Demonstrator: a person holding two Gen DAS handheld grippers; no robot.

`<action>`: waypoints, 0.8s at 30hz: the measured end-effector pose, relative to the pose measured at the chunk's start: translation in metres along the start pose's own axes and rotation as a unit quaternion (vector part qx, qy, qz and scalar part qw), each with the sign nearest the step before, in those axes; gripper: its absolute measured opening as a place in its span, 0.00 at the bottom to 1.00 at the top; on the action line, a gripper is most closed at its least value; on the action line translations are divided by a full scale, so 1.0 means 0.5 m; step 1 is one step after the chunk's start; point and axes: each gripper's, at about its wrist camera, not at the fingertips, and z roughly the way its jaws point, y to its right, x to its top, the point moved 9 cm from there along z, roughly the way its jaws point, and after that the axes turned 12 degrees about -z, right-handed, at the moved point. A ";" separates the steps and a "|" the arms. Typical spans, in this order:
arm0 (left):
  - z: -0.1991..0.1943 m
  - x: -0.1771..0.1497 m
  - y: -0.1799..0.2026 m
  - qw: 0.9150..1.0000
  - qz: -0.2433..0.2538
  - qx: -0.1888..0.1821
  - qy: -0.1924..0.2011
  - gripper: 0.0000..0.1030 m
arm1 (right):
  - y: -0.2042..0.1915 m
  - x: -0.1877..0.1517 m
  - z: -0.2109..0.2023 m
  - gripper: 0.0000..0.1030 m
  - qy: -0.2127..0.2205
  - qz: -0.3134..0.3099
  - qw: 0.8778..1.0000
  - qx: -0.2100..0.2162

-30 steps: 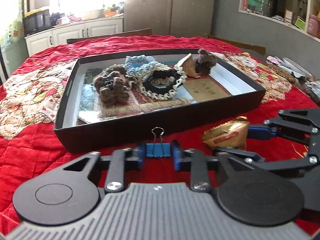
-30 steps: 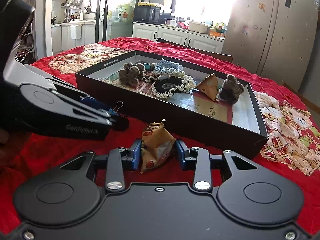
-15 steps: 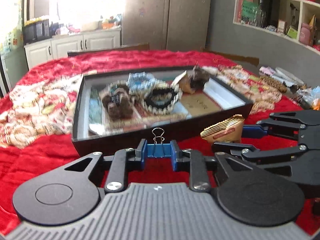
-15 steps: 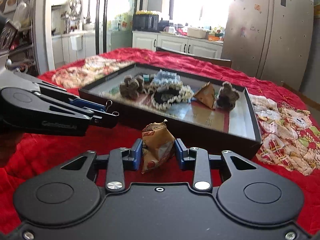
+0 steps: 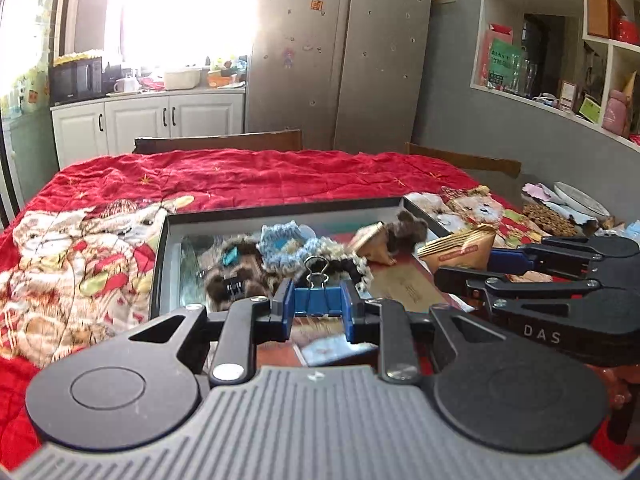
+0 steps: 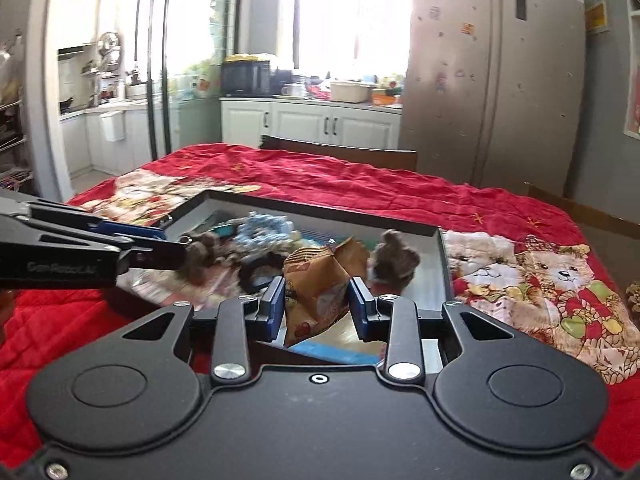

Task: Organize objects
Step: 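Lift and carry the binder clip and paper packet with both grippers over the box, then lower the binder clip and paper packet with both grippers into the box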

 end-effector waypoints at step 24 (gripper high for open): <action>0.151 0.001 -0.025 0.998 0.000 0.050 -0.028 0.27 | 0.045 -0.013 0.153 0.32 -0.034 0.030 0.999 -0.008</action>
